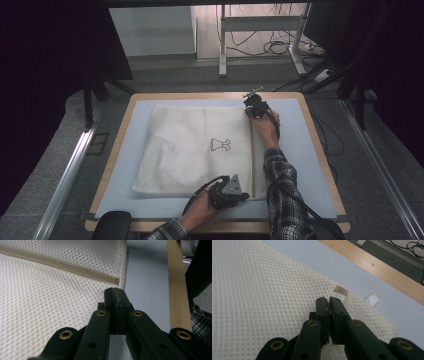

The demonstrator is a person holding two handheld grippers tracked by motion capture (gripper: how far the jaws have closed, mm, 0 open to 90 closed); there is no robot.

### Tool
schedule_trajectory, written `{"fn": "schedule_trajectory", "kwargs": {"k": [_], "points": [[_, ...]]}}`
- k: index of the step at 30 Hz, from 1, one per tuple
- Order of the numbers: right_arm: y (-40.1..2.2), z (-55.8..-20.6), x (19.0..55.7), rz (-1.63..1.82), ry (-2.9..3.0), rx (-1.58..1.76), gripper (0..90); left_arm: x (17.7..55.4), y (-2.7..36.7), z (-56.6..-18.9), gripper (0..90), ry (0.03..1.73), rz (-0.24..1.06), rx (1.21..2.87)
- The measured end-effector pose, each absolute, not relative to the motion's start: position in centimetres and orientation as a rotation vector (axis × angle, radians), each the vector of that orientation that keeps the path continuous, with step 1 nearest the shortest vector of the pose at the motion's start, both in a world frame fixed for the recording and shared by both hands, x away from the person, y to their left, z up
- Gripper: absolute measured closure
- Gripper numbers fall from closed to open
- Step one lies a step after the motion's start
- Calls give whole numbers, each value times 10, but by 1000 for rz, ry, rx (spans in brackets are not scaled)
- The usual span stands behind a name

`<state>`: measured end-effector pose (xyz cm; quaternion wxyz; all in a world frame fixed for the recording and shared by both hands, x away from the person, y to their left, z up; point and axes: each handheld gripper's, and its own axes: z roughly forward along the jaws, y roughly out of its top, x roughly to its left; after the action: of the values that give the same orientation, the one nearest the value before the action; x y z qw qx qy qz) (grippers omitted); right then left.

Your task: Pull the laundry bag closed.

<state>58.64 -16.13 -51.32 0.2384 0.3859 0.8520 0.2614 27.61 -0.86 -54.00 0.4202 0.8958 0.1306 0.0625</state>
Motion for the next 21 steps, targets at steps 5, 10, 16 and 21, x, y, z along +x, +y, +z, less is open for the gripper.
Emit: {"fn": "schedule_trajectory", "kwargs": {"k": [5, 10, 16, 21], "points": [[-163, -513, 584, 739, 2332, 1068, 845, 276, -9, -540, 899, 325, 163, 2244], [-166, -513, 582, 770, 2336, 1082, 808, 275, -9, -540, 861, 330, 185, 2243], [-168, -511, 578, 787, 2335, 1080, 712, 276, -8, -540, 792, 360, 190, 2236], [-169, -511, 573, 805, 2347, 1080, 637, 276, -8, -540, 752, 382, 196, 2230]]}}
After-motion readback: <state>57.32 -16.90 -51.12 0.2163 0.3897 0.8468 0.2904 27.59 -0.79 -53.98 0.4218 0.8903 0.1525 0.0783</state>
